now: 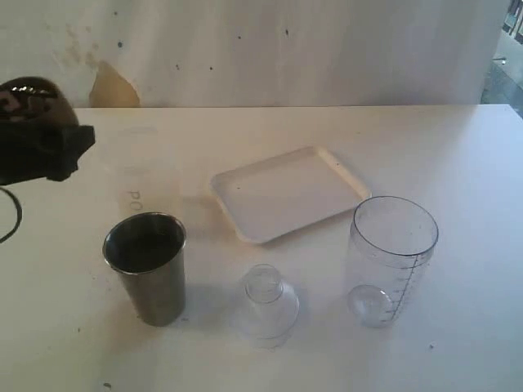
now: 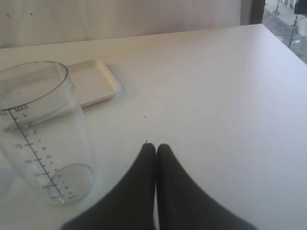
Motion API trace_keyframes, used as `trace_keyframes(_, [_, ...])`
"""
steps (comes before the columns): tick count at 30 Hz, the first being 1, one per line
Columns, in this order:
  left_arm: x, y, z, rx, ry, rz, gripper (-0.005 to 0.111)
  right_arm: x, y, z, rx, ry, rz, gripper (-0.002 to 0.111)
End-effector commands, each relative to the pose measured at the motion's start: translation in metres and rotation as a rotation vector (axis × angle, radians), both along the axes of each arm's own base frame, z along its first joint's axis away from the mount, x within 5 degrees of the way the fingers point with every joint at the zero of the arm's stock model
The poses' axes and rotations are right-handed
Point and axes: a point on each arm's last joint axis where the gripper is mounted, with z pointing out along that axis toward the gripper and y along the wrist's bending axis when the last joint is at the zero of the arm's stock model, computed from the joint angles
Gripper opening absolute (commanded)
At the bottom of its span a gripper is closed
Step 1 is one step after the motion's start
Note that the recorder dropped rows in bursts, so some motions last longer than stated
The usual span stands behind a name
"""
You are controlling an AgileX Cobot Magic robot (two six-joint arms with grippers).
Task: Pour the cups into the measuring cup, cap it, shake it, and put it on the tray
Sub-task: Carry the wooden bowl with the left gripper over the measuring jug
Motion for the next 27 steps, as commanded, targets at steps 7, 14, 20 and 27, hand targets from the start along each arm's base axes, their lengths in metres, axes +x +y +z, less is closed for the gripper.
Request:
trace_keyframes(7, [-0.004, -0.087, 0.050, -0.038, -0.060, -0.276, 0.000, 0.000, 0.000, -0.001, -0.002, -0.001, -0.006, 0.000])
trace_keyframes(14, [-0.003, -0.146, 0.050, -0.042, -0.027, -0.420, 0.000, 0.000, 0.000, -0.001, -0.002, -0.001, -0.006, 0.000])
trace_keyframes(20, [0.009, -0.190, 0.039, -0.025, -0.005, -0.493, 0.000, 0.000, 0.000, -0.001, -0.002, -0.001, -0.006, 0.000])
trace_keyframes(27, [0.026, -0.230, 0.014, 0.012, 0.029, -0.542, 0.000, 0.000, 0.000, -0.001, -0.002, -0.001, -0.006, 0.000])
